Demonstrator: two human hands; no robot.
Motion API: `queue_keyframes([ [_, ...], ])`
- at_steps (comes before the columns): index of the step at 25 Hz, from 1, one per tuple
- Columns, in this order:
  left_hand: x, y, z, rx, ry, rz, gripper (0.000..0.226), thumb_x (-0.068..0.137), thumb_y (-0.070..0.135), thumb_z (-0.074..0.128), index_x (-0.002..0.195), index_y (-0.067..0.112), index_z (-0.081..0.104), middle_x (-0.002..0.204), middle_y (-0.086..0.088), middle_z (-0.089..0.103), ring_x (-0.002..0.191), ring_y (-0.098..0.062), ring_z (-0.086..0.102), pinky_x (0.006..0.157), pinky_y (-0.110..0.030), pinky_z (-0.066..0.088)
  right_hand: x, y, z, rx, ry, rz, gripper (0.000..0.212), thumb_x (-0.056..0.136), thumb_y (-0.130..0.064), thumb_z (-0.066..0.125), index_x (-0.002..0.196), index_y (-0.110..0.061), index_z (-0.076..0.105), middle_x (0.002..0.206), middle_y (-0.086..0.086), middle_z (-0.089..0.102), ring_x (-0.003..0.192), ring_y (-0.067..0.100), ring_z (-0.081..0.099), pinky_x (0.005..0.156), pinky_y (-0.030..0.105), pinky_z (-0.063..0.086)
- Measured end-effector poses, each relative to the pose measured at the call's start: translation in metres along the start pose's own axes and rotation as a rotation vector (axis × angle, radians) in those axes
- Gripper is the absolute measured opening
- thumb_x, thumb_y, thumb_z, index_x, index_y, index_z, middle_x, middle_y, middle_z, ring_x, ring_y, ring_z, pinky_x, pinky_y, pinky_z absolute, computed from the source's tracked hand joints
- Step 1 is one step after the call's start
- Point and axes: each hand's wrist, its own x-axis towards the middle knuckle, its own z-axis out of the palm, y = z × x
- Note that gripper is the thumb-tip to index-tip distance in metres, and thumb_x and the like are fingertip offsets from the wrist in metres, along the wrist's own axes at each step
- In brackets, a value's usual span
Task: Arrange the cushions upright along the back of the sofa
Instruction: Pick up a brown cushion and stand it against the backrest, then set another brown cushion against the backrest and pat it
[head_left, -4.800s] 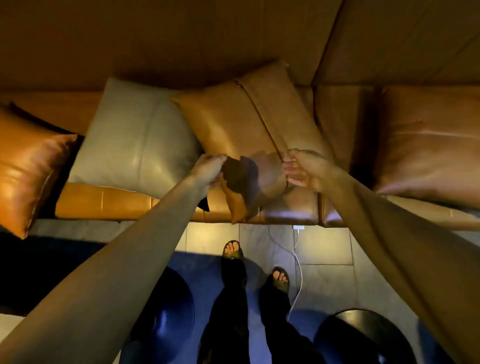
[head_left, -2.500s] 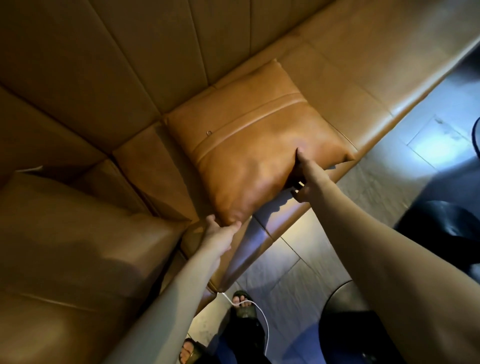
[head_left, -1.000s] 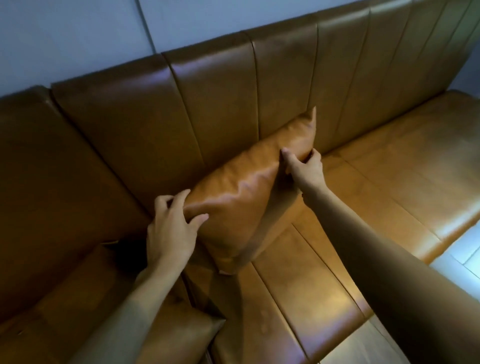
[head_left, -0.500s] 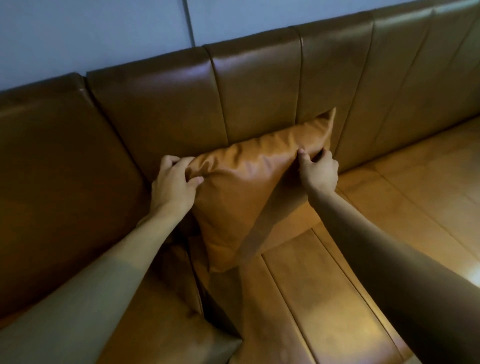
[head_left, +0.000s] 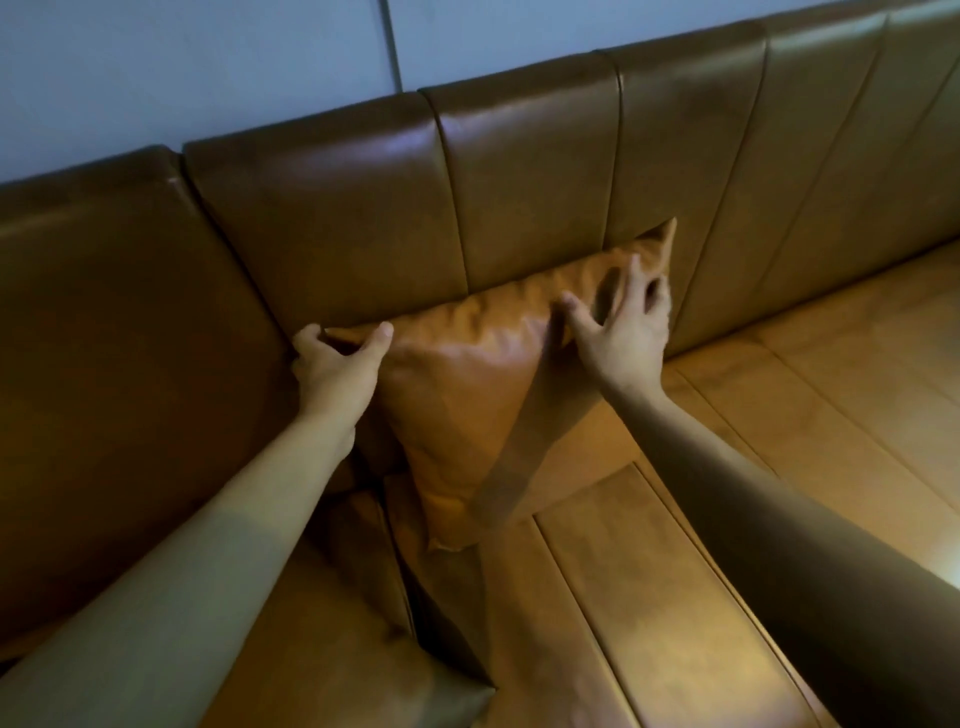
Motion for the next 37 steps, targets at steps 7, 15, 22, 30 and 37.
queue_keyframes([
  [7, 0.009, -0.002, -0.002, -0.278, -0.195, -0.194, 0.069, 0.088, 0.031, 0.066, 0.146, 0.019, 0.030, 0.155, -0.010, 0.029, 0.141, -0.038, 0.030, 0.105, -0.055, 0.043, 0.013, 0.006, -0.003, -0.048, -0.289, -0.002, 0.085, 0.080, -0.065, 0.063, 0.152, -0.040, 0.023, 0.164, 0.001, -0.014, 0.149, 0.039, -0.005, 0.118, 0.058, 0.016],
  [15, -0.019, -0.041, -0.060, -0.017, -0.221, -0.175, 0.049, 0.094, 0.039, 0.054, 0.138, 0.020, 0.043, 0.143, -0.006, 0.044, 0.124, -0.022, 0.048, 0.090, -0.036, 0.050, -0.073, -0.006, 0.032, -0.183, 0.037, -0.128, 0.065, 0.092, -0.046, 0.055, 0.146, -0.020, 0.031, 0.161, 0.013, 0.014, 0.147, 0.036, 0.012, 0.111, 0.057, 0.029],
  [22, -0.039, -0.151, -0.190, 0.356, -0.119, -0.243, 0.038, 0.098, 0.038, 0.048, 0.132, 0.022, 0.051, 0.140, -0.002, 0.048, 0.129, -0.025, 0.045, 0.101, -0.038, 0.040, -0.210, -0.005, 0.117, -0.270, -0.082, -0.336, 0.040, 0.094, -0.029, 0.053, 0.131, -0.015, 0.049, 0.148, 0.014, 0.036, 0.136, 0.034, 0.031, 0.102, 0.053, 0.036],
  [30, -0.064, -0.232, -0.316, 0.822, 0.115, -0.081, 0.043, 0.094, 0.036, 0.050, 0.136, 0.031, 0.042, 0.147, -0.006, 0.036, 0.136, -0.031, 0.030, 0.112, -0.049, 0.027, -0.398, 0.011, 0.148, -0.267, -0.684, -0.459, 0.054, 0.093, -0.053, 0.049, 0.139, -0.026, 0.042, 0.152, 0.000, 0.032, 0.144, 0.019, 0.023, 0.113, 0.049, 0.028],
  [37, -0.061, -0.262, -0.395, 0.870, -0.281, -0.178, 0.082, 0.090, 0.026, 0.058, 0.153, 0.031, 0.006, 0.162, -0.005, 0.006, 0.147, -0.035, 0.004, 0.118, -0.051, 0.014, -0.449, 0.007, 0.165, -0.453, -0.843, -0.527, 0.085, 0.084, -0.070, 0.048, 0.152, -0.029, 0.016, 0.164, -0.003, 0.001, 0.150, 0.016, -0.009, 0.119, 0.058, 0.000],
])
